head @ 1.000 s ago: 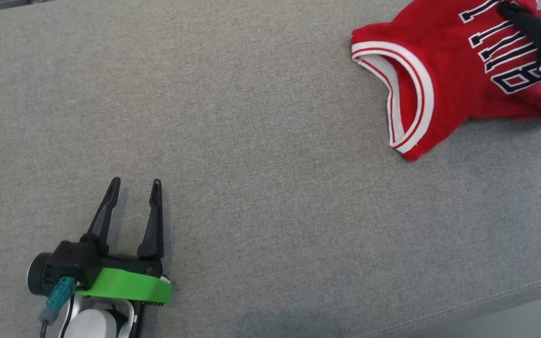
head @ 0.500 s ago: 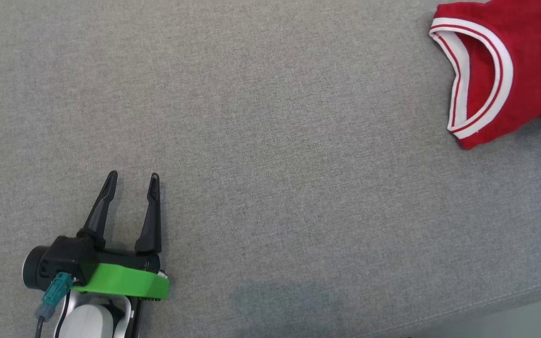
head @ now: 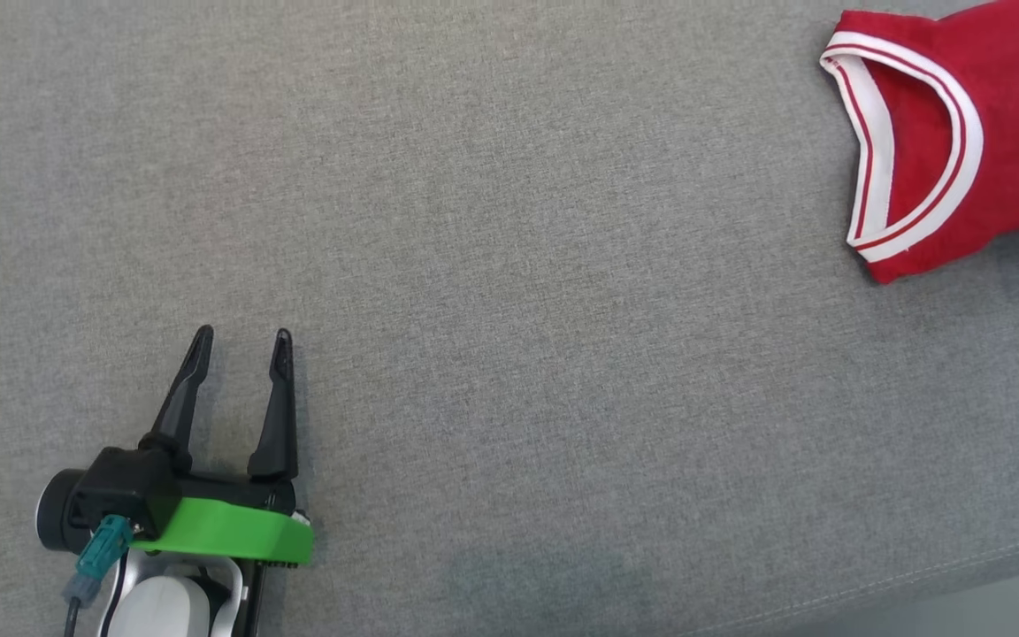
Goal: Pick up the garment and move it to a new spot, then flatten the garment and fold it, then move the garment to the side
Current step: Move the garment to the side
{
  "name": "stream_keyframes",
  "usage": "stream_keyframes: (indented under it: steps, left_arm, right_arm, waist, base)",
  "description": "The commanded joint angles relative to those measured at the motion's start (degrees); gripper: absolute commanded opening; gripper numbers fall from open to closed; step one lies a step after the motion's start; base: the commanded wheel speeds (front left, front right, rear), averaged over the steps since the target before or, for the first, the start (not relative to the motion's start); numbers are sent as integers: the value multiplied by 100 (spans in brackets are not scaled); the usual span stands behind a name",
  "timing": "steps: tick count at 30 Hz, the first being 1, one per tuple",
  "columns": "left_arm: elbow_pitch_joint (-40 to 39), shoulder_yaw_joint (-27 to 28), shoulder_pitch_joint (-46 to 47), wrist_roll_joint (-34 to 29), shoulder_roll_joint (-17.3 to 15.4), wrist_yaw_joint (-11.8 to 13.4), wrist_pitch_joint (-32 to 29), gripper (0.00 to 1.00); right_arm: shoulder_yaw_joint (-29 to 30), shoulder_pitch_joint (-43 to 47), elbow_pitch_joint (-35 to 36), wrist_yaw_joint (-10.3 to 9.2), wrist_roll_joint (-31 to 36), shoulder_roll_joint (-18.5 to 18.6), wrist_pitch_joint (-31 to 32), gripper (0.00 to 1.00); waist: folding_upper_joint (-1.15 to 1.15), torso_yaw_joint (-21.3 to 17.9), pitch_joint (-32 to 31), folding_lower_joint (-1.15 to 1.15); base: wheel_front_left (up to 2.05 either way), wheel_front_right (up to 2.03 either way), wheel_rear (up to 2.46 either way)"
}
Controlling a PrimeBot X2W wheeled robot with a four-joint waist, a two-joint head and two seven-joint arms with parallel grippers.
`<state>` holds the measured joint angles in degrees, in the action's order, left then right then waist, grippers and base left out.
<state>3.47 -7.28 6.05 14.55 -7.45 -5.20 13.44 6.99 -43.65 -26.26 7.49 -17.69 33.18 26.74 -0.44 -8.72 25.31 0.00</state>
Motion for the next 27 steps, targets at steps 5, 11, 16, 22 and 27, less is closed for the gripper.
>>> stream_keyframes:
  steps: [5, 11, 16, 22, 27]
  left_arm:
    - [16, 32, -58, 87, -7, 41, 32, 100]
    - [58, 40, -209, 174, 32, 85, 65, 100]
    - [124, 102, -383, 226, 74, 169, 103, 100]
    - [190, 197, -466, 301, 182, 298, 143, 100]
    - [388, 146, -427, 146, 177, 383, 165, 100]
  right_arm:
    - [-220, 220, 75, 1, 362, 141, -787, 100]
    - [-315, 485, 368, 0, 610, 185, -1446, 100]
    - [-351, 927, 950, 0, 449, 72, -1946, 100]
    - [-460, 2028, 1774, 0, -33, -213, -2629, 100]
    - [-469, 3001, 2148, 0, -173, -460, -3169, 100]
  waist:
    - [44, -32, -330, 0]
    - [44, -45, -677, 0]
    - [44, 40, -997, 0]
    - [44, 388, -1323, 0]
    - [44, 849, -1543, 0]
  base:
    - [0, 0, 0]
    - [0, 0, 0]
    - [0, 0, 0]
    - [0, 0, 0]
    - [0, 0, 0]
